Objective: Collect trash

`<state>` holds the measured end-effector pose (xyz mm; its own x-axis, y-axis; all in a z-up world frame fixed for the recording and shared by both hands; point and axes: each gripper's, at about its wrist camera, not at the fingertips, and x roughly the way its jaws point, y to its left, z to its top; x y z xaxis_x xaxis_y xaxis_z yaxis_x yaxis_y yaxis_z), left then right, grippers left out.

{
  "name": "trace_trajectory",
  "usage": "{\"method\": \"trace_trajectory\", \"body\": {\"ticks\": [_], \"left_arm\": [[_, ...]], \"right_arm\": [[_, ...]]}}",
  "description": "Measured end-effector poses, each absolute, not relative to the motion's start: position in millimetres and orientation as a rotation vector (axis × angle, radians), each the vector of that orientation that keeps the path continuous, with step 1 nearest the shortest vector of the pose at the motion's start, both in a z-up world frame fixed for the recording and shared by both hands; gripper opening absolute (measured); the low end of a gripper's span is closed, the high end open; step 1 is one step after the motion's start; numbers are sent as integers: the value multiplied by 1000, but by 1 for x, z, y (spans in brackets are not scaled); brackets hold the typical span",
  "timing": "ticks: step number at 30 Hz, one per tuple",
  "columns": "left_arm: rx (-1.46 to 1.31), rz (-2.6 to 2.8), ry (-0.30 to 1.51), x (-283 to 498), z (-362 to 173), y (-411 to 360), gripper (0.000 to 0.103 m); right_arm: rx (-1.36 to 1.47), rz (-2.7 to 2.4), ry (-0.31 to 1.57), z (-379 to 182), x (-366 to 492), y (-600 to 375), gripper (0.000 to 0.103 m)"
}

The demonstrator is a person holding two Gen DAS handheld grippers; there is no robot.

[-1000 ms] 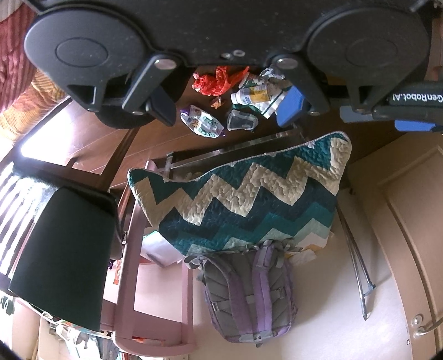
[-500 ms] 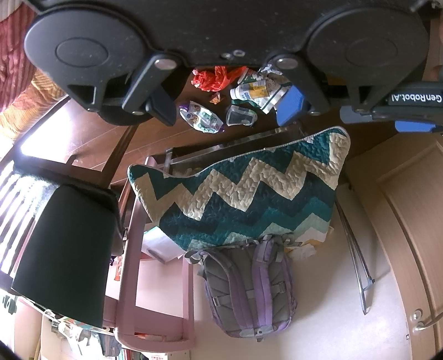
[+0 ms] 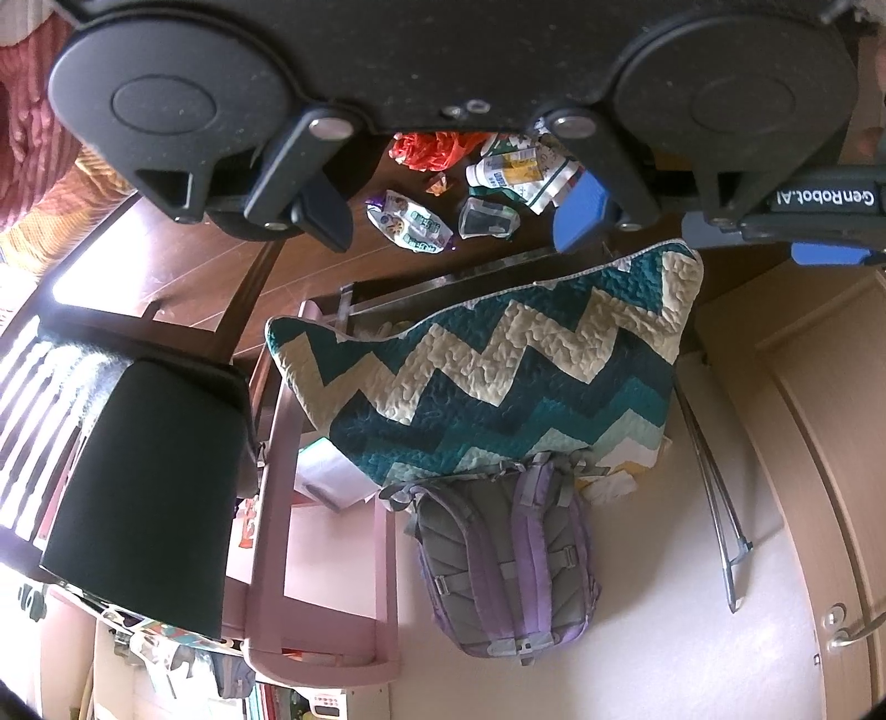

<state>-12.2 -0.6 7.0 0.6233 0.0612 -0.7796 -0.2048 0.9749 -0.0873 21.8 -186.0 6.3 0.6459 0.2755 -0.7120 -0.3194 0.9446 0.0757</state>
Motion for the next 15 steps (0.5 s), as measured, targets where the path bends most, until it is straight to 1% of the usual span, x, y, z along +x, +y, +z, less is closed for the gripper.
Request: {"method": "trace_trajectory", "body": {"ticks": [15], "left_arm": [[-161, 153, 876, -9, 12, -2, 100]], "right_arm": [[-62, 342, 797, 7, 22, -187, 80]]}}
